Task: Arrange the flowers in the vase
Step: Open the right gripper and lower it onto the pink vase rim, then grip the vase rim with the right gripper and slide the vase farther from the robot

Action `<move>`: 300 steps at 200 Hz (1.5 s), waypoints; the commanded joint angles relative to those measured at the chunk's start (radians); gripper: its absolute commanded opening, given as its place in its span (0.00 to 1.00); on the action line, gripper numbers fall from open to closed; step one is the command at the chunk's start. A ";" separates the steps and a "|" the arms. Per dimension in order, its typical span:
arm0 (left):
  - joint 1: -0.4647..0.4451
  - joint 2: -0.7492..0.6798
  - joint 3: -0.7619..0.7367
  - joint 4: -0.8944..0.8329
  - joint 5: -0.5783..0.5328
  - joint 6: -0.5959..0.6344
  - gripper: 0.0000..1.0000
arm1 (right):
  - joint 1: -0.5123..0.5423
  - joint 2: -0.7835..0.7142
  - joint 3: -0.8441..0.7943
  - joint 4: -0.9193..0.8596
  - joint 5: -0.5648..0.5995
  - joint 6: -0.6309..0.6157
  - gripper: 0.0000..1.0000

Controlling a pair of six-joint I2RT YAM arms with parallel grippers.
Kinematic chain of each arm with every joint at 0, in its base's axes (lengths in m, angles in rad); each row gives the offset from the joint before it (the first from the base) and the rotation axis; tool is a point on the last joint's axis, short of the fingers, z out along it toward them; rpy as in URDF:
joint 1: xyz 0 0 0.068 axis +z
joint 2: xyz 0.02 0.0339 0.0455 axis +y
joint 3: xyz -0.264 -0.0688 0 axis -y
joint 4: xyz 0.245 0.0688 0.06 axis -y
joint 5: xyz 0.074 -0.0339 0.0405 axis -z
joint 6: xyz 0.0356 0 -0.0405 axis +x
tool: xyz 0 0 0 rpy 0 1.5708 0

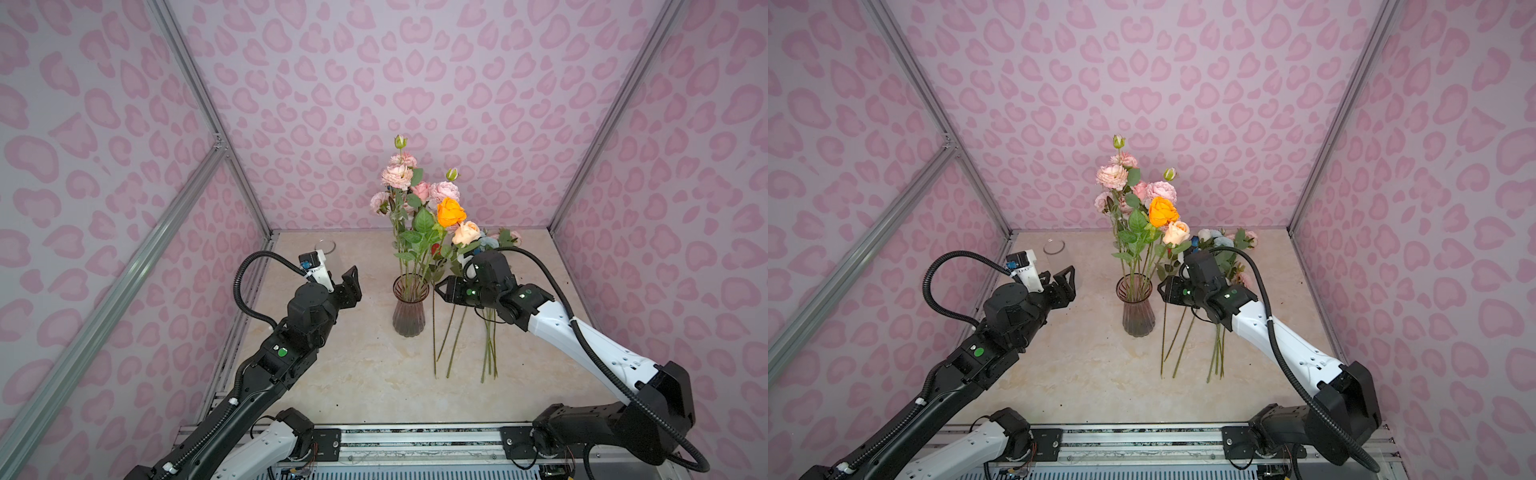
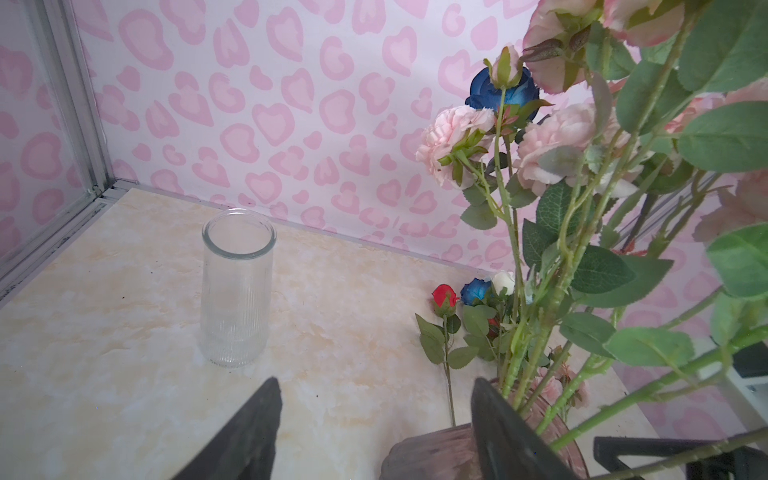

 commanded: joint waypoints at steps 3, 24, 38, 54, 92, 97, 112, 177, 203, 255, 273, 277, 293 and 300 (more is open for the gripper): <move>0.000 -0.003 0.000 0.021 0.011 -0.010 0.73 | 0.027 0.045 0.050 -0.042 -0.035 -0.026 0.49; 0.000 -0.005 0.000 0.021 0.012 -0.013 0.73 | 0.043 0.058 0.079 -0.059 -0.013 -0.026 0.48; 0.000 -0.007 0.000 0.022 0.015 -0.013 0.73 | 0.043 0.058 0.080 -0.061 -0.005 -0.014 0.47; 0.000 -0.008 0.001 0.020 0.014 -0.013 0.73 | 0.044 0.052 0.077 -0.061 0.010 -0.007 0.47; 0.000 -0.007 0.001 0.023 0.017 -0.013 0.73 | 0.045 0.038 0.086 -0.073 0.037 -0.010 0.46; 0.000 -0.007 -0.001 0.022 0.017 -0.013 0.73 | 0.045 0.036 0.086 -0.071 0.036 -0.006 0.46; 0.000 -0.008 -0.001 0.022 0.018 -0.015 0.73 | 0.050 0.030 0.084 -0.056 0.026 0.004 0.46; 0.001 -0.004 0.000 0.020 0.020 -0.016 0.73 | 0.110 0.103 0.153 -0.116 0.041 0.011 0.49; 0.000 -0.010 -0.001 0.021 0.017 -0.016 0.73 | 0.125 0.132 0.168 -0.139 0.073 0.011 0.42; 0.000 -0.013 -0.001 0.021 0.022 -0.018 0.73 | 0.129 0.207 0.229 -0.167 0.090 0.010 0.33; 0.000 -0.017 0.000 0.022 0.023 -0.018 0.73 | 0.129 0.239 0.260 -0.193 0.101 0.005 0.32; 0.000 -0.018 -0.001 0.022 0.023 -0.018 0.73 | 0.130 0.244 0.267 -0.198 0.101 0.003 0.31; 0.000 -0.022 0.000 0.021 0.023 -0.018 0.73 | 0.130 0.261 0.294 -0.220 0.116 -0.007 0.26; 0.001 -0.024 -0.001 0.022 0.022 -0.016 0.73 | 0.130 0.266 0.302 -0.225 0.115 -0.010 0.25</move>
